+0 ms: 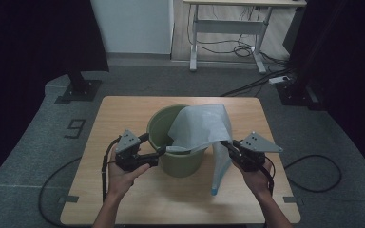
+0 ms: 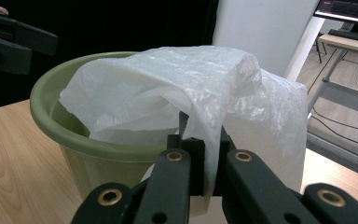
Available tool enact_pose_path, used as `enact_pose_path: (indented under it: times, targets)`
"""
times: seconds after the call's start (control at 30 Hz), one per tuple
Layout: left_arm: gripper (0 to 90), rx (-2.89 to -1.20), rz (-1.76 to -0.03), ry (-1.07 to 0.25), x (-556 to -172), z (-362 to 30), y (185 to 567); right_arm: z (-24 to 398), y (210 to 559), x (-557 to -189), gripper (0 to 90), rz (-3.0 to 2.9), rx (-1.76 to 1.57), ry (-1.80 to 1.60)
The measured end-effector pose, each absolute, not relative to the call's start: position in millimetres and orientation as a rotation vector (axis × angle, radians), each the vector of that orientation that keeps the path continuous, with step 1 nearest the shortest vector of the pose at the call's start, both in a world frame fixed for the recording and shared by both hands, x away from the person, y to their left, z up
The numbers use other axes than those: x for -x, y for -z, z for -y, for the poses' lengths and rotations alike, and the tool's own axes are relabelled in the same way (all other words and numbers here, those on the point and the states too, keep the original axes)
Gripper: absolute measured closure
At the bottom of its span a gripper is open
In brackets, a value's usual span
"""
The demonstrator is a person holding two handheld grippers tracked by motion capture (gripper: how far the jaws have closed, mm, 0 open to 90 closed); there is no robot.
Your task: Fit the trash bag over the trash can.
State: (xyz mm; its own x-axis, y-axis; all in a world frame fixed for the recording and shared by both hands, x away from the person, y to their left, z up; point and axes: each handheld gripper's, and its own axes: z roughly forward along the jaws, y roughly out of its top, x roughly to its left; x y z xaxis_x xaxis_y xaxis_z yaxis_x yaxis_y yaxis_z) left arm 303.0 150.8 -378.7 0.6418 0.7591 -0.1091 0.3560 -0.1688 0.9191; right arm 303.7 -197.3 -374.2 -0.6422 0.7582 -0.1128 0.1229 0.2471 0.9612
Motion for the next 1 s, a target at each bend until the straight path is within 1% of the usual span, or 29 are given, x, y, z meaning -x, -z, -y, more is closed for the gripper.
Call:
enact_pose_path:
  times: [0.27,0.5,1.0]
  targets:
    - [22.0,-1.815,-0.854,-0.436,-305.5,-131.1,378.4,191.3,372.0,-308.6,88.3,-1.975,-0.825,-1.406]
    - [22.0,-1.817,-0.82,-0.418,-306.0,-121.5,375.7,185.8,369.9,-310.7,88.3,-1.981,-0.821,-1.416]
    - [21.0,-1.856,-0.786,-0.401,-311.9,-96.3,382.6,168.0,363.2,-314.8,88.1,-2.022,-0.817,-1.391]
